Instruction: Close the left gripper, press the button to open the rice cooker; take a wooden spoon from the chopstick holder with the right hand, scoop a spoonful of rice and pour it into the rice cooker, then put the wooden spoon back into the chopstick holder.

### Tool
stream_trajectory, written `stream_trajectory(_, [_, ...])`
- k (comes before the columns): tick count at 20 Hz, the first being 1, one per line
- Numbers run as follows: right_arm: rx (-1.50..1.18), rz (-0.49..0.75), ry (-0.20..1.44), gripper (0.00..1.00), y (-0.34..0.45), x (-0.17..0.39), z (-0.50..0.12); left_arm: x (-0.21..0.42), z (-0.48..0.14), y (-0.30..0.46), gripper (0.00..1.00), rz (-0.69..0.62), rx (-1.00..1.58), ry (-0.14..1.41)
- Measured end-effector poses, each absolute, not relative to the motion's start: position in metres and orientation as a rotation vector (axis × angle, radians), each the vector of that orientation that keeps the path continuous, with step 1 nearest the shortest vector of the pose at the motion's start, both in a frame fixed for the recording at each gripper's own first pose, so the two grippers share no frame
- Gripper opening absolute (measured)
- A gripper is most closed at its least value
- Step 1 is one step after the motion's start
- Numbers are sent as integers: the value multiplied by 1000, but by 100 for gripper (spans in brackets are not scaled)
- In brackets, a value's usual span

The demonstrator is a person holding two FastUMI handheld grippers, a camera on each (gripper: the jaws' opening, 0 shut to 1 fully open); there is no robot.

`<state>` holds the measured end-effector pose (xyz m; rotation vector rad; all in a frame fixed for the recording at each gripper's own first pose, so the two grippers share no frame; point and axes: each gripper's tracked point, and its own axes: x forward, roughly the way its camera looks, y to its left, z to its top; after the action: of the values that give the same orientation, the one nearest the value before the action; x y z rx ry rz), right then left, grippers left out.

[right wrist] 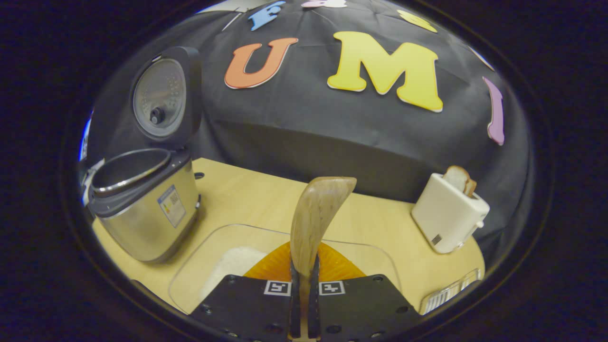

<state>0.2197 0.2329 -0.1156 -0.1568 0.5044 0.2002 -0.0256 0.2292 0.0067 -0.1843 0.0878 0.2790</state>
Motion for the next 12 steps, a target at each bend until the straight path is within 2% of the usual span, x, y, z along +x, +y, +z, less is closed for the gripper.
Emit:
stream_trajectory(3, [-52,225,507,6,248,219,-113,-29,10,237,98,284,-197,78])
stream_trajectory(12, [537,228,563,7,252,229,-98,-30,10,249,98,309,-221,74])
